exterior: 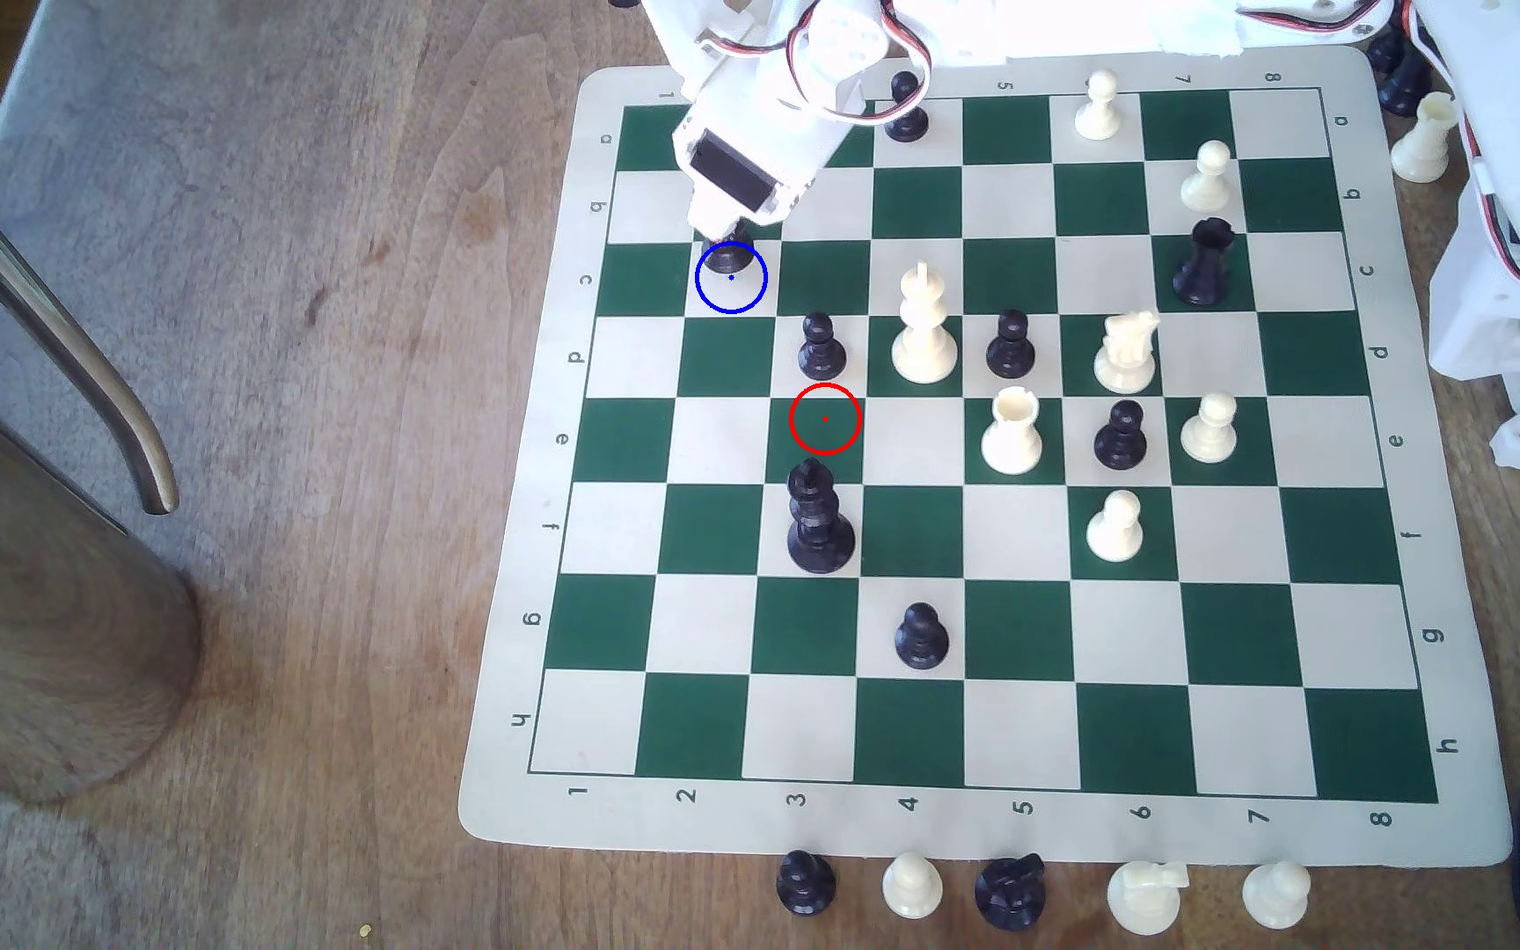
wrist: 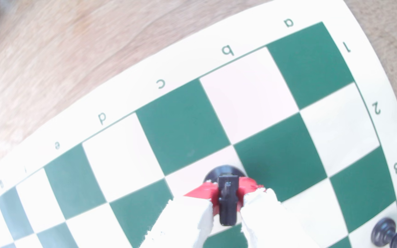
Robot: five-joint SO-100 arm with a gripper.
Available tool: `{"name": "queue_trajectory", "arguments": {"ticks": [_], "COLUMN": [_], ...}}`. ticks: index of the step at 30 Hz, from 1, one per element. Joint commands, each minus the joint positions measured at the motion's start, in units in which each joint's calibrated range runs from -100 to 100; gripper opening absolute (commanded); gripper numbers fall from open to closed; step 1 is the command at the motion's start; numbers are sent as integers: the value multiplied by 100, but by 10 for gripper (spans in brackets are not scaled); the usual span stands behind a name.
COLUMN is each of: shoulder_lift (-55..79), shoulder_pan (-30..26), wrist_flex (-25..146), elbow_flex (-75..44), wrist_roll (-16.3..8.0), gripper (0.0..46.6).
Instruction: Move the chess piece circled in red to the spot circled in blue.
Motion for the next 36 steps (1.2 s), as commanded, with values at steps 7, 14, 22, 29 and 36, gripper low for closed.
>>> {"name": "queue_trajectory", "arguments": {"ticks": [7,14,22,29,36], "shoulder_lift": [-63,-37,-29,-29,-80], "shoulder_pan": [-75,-114,-145,-145,-145], "wrist_flex": [-72,-72,-14,84,174], "elbow_flex": [-535,-590,-571,-535,-526], "wrist_roll": [15,10,34,73,103], "gripper": [4,4,75,185,193]}}
